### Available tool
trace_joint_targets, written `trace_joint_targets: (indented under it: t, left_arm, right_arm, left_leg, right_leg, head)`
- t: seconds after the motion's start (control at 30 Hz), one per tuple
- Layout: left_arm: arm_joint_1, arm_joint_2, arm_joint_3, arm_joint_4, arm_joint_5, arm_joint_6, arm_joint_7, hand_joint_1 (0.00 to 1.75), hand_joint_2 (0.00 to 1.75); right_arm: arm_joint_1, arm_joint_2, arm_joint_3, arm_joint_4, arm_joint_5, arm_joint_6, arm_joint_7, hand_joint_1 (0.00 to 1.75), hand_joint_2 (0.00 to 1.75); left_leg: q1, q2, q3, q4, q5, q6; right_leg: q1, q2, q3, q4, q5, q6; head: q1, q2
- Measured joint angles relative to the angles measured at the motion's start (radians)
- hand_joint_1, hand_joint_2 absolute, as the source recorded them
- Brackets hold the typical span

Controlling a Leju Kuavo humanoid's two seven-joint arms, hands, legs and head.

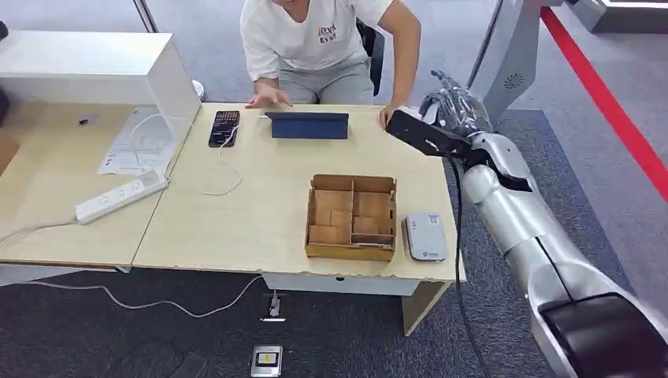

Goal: Pass the card to the sensor for recognition and then transmit it.

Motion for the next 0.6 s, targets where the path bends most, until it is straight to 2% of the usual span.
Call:
trace_joint_targets:
  t: [0.3, 0.6]
  left_arm:
    - [0.001, 0.031, -0.027, 0.0, -0.02, -0.015, 0.009, 0.0, 0.0]
    - [0.001, 0.036, -0.045, 0.0, -0.019, -0.014, 0.021, 0.0, 0.0]
  right_arm:
    - [-0.016, -0.01, 0.015, 0.082, 0.005, -0.011, 0.071, 1.75, 1.75]
    - [-0.022, -0.031, 0.014, 0.116, -0.008, -0.011, 0.08, 1.75, 1.75]
  left_leg:
    - [0.0, 0.0, 0.0, 0.0, 0.0, 0.0]
    - [0.0, 0.0, 0.0, 0.0, 0.0, 0.0]
  right_leg:
    - [0.0, 0.0, 0.0, -0.001, 0.0, 0.0]
    - [0.0, 0.0, 0.0, -0.001, 0.0, 0.0]
  head:
    - [0.0, 0.0]
    - [0.0, 0.0]
